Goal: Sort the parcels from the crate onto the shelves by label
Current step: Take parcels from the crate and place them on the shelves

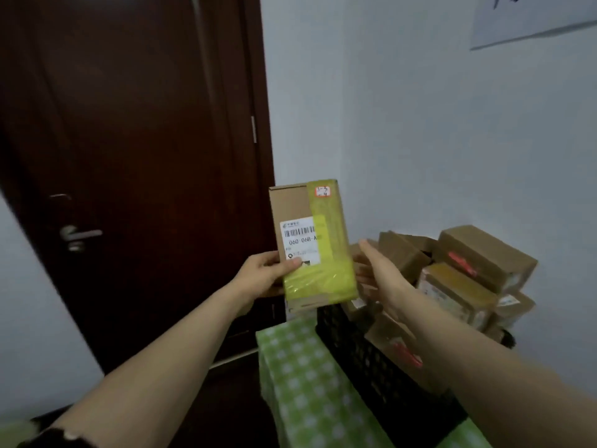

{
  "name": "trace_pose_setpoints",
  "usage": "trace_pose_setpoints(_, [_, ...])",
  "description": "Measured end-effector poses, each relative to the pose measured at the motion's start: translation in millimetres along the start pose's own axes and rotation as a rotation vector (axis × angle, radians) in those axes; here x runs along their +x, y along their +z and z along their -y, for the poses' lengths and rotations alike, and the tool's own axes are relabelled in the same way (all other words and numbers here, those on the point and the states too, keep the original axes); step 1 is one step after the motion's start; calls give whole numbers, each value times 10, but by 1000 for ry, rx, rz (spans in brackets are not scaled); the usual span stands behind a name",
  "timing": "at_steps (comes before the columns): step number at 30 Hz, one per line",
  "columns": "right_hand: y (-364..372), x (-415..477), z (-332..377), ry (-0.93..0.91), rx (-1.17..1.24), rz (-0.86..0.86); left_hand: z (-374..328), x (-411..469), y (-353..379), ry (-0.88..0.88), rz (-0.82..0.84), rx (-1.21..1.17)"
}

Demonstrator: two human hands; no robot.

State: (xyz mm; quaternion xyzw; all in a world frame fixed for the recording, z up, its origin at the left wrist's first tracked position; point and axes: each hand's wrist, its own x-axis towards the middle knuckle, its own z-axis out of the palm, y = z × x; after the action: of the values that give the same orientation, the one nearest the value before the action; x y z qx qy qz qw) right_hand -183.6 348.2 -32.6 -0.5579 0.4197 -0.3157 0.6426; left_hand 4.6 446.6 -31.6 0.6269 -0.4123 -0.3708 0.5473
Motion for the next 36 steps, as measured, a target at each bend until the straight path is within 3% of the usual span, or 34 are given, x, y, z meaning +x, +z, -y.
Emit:
trace_pose_setpoints(3, [394,-48,-42,-15,-61,255,-53,-240,-316,-19,-64,-49])
trace_pose_setpoints(6, [743,-49,-66,-102,-90,267,-72,-433,-639,-40,-104,-53])
trace_pose_setpoints(13, [1390,-44,-67,-120,-38,394,-10,-674,-1267,-43,-162,-131])
trace_pose_setpoints(27, [2101,-76,-78,-185,-133,489,56,-956,-1929,-40,-235,-142])
trace_pose_setpoints(36, [2794,-179,-114,-196,-152,589,115,-1289,-2521,-58,-378,-111])
